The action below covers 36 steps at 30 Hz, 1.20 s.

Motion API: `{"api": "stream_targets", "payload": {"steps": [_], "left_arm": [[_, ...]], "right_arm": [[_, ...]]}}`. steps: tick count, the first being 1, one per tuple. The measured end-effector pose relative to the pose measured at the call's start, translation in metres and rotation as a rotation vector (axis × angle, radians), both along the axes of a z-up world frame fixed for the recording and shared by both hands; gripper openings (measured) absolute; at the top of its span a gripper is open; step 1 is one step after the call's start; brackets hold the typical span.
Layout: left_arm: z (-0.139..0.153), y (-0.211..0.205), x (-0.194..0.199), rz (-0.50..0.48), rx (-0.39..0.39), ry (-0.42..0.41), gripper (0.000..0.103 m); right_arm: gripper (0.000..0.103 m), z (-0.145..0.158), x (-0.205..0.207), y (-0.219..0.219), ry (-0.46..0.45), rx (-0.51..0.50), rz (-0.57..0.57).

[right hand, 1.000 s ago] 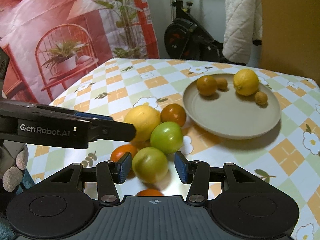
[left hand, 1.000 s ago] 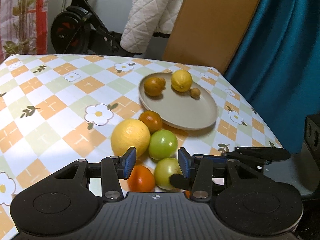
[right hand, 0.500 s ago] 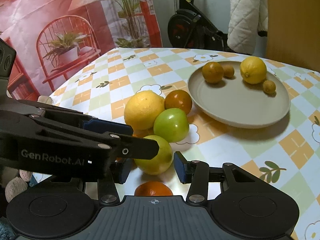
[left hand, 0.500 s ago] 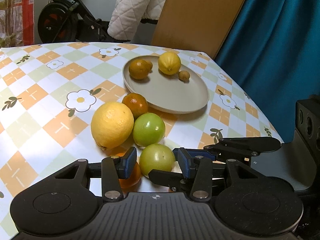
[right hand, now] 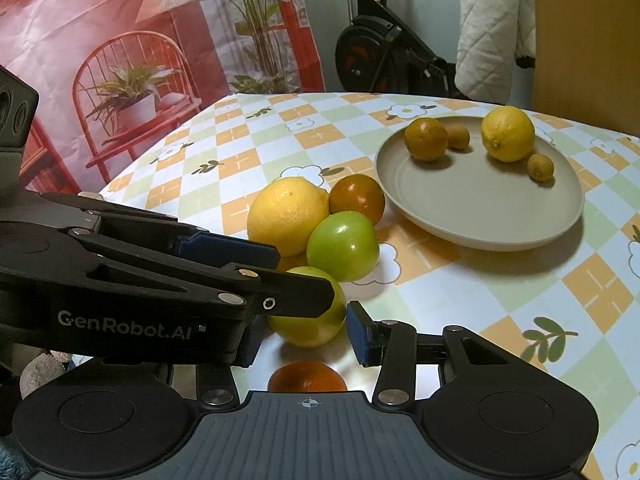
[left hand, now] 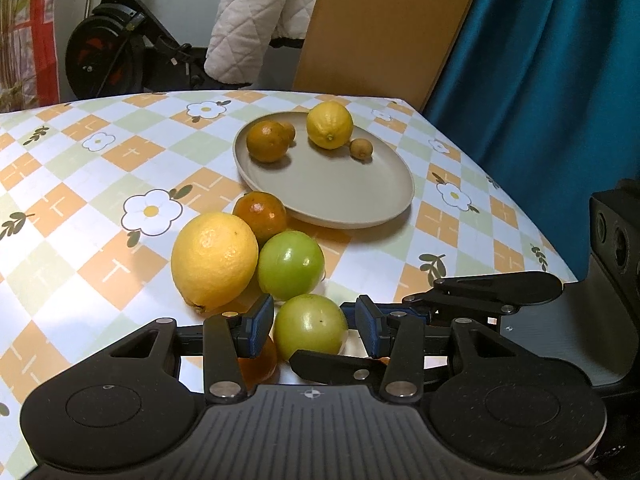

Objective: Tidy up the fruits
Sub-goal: 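Close the left tool on the yellow-green apple and lift it, then lower the green apple onto the plate and open the left tool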

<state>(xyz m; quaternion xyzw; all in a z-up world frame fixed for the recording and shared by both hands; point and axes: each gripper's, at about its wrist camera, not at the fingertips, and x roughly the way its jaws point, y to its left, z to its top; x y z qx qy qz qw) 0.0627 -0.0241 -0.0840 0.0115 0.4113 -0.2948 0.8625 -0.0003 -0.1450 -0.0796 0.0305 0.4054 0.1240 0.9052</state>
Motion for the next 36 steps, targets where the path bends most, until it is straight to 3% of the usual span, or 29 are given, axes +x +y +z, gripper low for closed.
{"api": "stream_targets", "payload": {"steps": [6, 18, 36], "left_arm": [[-0.005, -0.010, 0.003, -0.028, 0.067, -0.004, 0.047], [-0.006, -0.006, 0.007, -0.032, 0.037, 0.025, 0.045], [0.023, -0.030, 0.017, -0.100, -0.004, -0.055, 0.045]], "right_arm": [[0.040, -0.008, 0.001, -0.002, 0.034, 0.023, -0.008], [0.039, -0.008, 0.001, -0.006, 0.026, 0.046, -0.015], [0.039, 0.024, -0.004, -0.030, -0.088, 0.033, -0.095]]}}
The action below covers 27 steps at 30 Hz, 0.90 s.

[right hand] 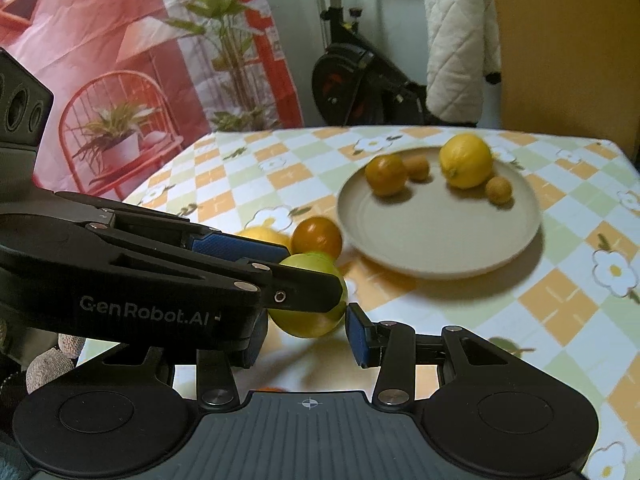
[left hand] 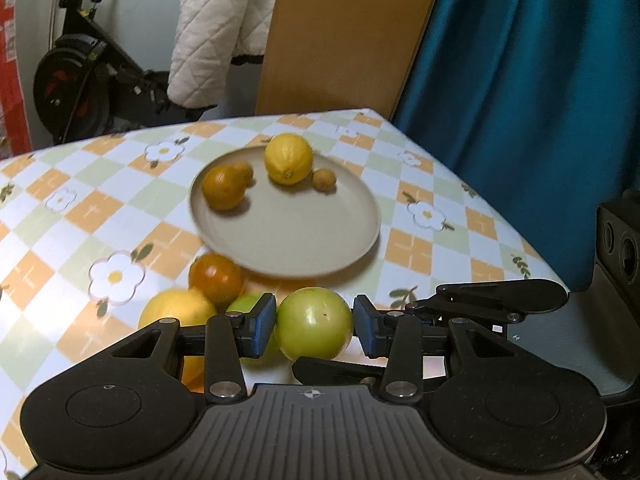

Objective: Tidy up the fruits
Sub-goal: 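Lower the green apple onto the plate and open the left tool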

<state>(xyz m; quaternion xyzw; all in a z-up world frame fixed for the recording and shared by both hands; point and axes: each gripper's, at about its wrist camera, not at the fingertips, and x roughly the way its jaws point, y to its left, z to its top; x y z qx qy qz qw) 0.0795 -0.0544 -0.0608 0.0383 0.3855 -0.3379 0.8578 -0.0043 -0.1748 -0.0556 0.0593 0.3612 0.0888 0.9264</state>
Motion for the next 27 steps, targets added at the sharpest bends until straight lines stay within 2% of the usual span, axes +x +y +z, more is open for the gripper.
{"api": "stream_targets", "payload": {"steps": [10, 27], "left_arm": [[0.007, -0.017, 0.034, -0.027, -0.027, -0.011, 0.045], [-0.016, -0.020, 0.098, 0.043, 0.003, 0.054, 0.045]], "right_arm": [[0.039, 0.013, 0.028, -0.021, -0.042, -0.041, -0.022], [0.039, -0.015, 0.101, -0.031, 0.005, -0.073, 0.021]]}}
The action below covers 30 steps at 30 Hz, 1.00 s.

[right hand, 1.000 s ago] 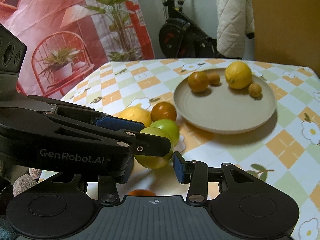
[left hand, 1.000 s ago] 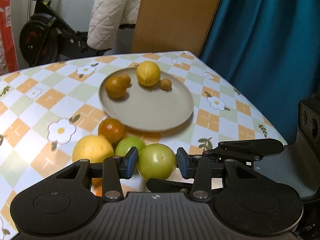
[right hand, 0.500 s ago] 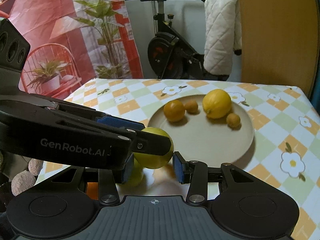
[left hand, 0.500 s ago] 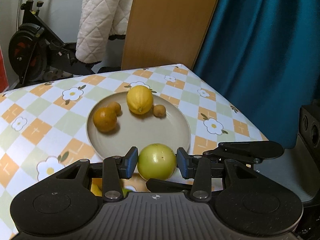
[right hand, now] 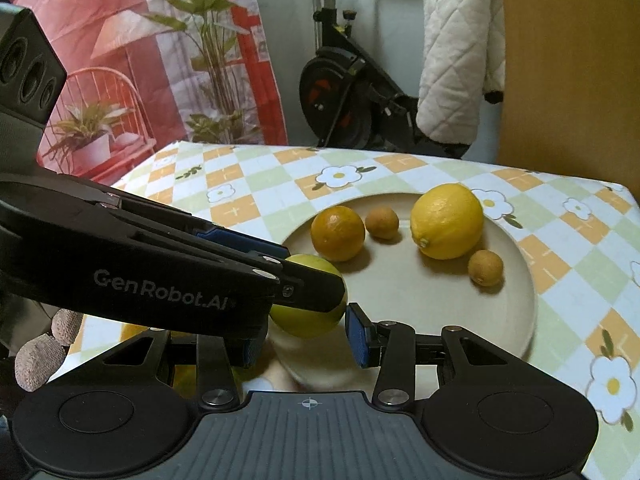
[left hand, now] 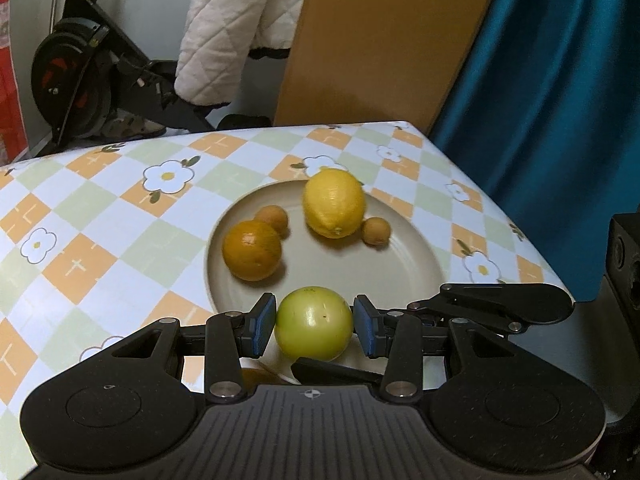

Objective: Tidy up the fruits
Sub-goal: 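Lower the green apple onto the plate and open the left tool, then move the left tool back toward the bright orange by the pile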

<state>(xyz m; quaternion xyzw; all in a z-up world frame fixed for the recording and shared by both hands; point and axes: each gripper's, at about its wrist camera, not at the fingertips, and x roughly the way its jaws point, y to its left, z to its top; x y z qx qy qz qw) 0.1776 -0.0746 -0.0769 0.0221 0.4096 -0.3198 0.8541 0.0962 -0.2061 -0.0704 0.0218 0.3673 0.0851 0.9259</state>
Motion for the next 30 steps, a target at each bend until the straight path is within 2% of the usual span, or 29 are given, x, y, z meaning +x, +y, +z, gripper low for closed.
{"api": "stream_targets", "payload": {"steps": [11, 20, 30], "left_arm": [[-0.011, 0.001, 0.014, 0.035, 0.018, 0.002, 0.045], [-0.010, 0.002, 0.017, 0.063, 0.025, -0.007, 0.044], [0.020, 0.016, -0.001, 0.089, -0.006, -0.071, 0.044]], "right_arm": [[0.039, -0.012, 0.020, 0.004, 0.018, -0.012, 0.006], [0.039, -0.008, 0.025, 0.006, 0.003, -0.015, -0.010], [0.040, 0.010, 0.007, 0.005, -0.041, -0.009, -0.062]]}}
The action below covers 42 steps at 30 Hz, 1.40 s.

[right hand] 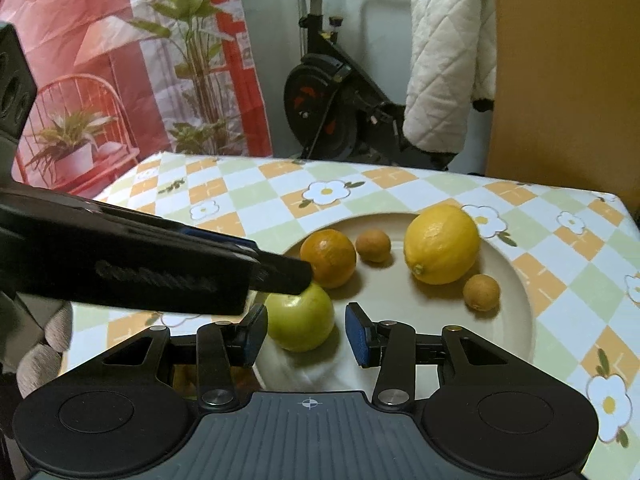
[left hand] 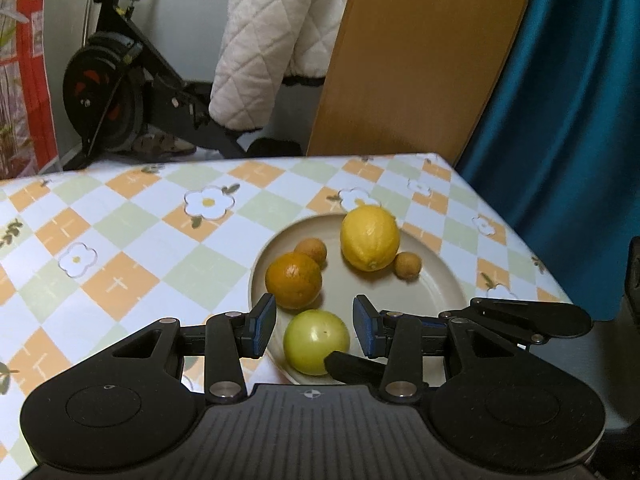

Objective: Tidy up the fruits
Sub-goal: 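Move the left tool back toward the bright orange by the pile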

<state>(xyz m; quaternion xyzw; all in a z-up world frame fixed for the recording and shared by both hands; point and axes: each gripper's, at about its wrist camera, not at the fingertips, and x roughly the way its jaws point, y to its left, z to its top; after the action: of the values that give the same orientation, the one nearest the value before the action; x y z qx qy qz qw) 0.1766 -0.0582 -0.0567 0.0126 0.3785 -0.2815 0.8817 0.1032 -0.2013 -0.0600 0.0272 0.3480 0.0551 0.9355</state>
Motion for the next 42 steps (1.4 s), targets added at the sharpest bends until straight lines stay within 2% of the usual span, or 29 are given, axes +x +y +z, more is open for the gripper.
{"api": "stream_targets", "payload": {"steps": [9, 15, 30, 36, 42], "left_arm": [[0.021, 0.018, -0.035, 0.007, 0.019, -0.059, 0.044], [0.025, 0.027, -0.060, 0.005, 0.030, -0.075, 0.044], [0.019, 0.063, -0.096, 0.074, -0.008, -0.023, 0.044], [0.011, 0.069, -0.109, 0.085, -0.007, -0.007, 0.044], [-0.002, 0.079, -0.116, 0.106, -0.024, 0.043, 0.044]], "right_arm": [[0.040, 0.008, -0.034, 0.003, -0.036, 0.028, -0.017], [0.040, 0.010, -0.052, 0.010, -0.047, 0.036, -0.010], [0.040, 0.010, -0.083, 0.023, -0.031, 0.062, 0.021], [0.040, 0.011, -0.091, 0.030, -0.024, 0.068, 0.035], [0.040, 0.010, -0.097, 0.039, -0.008, 0.066, 0.060]]}}
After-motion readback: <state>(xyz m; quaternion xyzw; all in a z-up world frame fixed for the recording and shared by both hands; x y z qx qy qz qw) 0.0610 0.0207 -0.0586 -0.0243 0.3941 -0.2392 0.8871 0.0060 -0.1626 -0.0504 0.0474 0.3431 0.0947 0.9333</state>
